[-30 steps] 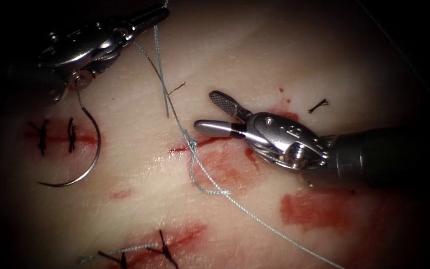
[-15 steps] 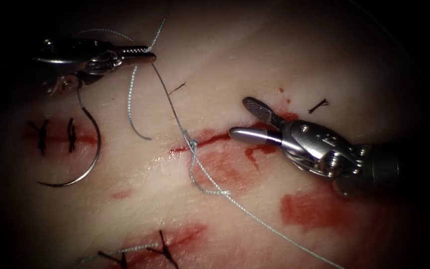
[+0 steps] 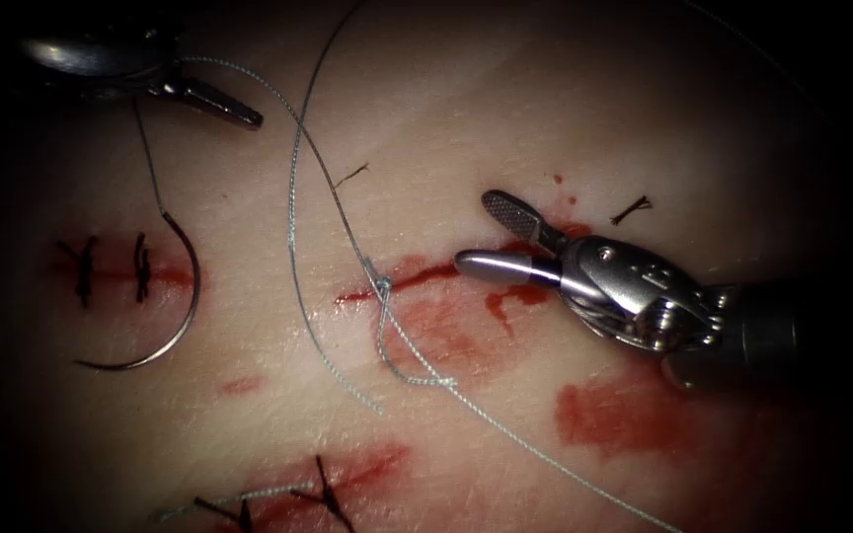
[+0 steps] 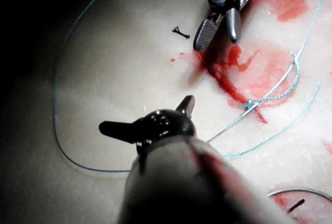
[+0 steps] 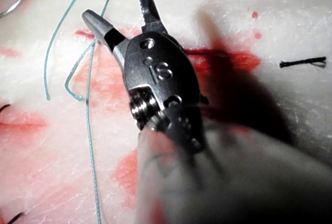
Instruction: Wound Closure
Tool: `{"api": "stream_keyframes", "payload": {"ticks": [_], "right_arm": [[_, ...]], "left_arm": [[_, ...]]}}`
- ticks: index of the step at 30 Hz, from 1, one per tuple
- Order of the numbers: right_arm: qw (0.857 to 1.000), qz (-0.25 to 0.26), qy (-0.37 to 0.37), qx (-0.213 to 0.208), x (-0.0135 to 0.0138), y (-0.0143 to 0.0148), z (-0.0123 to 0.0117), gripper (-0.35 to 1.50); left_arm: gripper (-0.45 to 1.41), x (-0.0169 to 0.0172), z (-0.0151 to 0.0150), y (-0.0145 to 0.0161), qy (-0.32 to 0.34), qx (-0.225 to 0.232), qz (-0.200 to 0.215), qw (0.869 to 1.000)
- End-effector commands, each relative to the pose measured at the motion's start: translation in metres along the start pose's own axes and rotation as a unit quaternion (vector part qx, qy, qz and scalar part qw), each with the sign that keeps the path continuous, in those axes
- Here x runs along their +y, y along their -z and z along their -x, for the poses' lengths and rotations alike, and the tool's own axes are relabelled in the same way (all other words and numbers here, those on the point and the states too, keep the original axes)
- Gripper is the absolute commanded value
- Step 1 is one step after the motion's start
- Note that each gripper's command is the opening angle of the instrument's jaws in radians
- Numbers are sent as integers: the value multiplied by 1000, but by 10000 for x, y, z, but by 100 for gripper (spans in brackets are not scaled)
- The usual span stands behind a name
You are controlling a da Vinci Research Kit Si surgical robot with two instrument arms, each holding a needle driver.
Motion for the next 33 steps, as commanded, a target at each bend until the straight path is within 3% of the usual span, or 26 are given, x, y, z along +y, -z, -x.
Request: {"api": "stream_keyframes", "payload": {"ticks": [1, 3, 4, 5, 8, 10, 12, 13, 15, 19, 20, 24, 28, 33], "right_arm": [[1000, -1, 0, 0, -3, -7, 4, 140], [1000, -2, 0, 0, -4, -6, 4, 142], [1000, -2, 0, 0, -4, -6, 4, 142], [1000, -2, -1, 0, -3, -4, 3, 142], [1000, -2, -1, 0, 1, -1, 2, 140], [1000, -2, -1, 0, 1, 0, 2, 140], [1000, -3, -2, 0, 3, 3, 0, 138], [1000, -3, -2, 0, 3, 3, 0, 138], [1000, -2, -3, 0, 4, 4, -2, 138], [1000, -2, -3, 0, 4, 4, -1, 138], [1000, -2, -3, 0, 4, 3, -1, 138], [1000, -2, -3, 0, 5, 3, -1, 138], [1000, -2, -3, 0, 5, 3, 0, 138], [1000, -1, -2, 0, 5, 1, 0, 138]], "left_arm": [[118, 0, -3, -4, -5, -4, -2, 1000], [99, 6, -21, 2, -49, 20, 34, 998], [99, 6, -21, 2, -49, 20, 34, 998], [93, 24, -33, -3, -71, 48, 65, 994], [84, 73, -43, -25, -87, 71, 117, 987], [83, 86, -43, -32, -85, 68, 127, 986], [81, 128, -40, -59, -118, 59, 161, 978], [81, 128, -40, -59, -118, 59, 161, 978], [78, 164, -34, -85, -153, 36, 207, 966], [76, 192, -21, -101, -179, 18, 237, 955], [68, 203, -13, -108, -182, 17, 248, 951], [59, 209, -8, -114, -181, 21, 266, 947], [59, 220, -3, -124, -175, 20, 275, 945], [46, 235, 10, -145, -164, 10, 277, 947]]}}
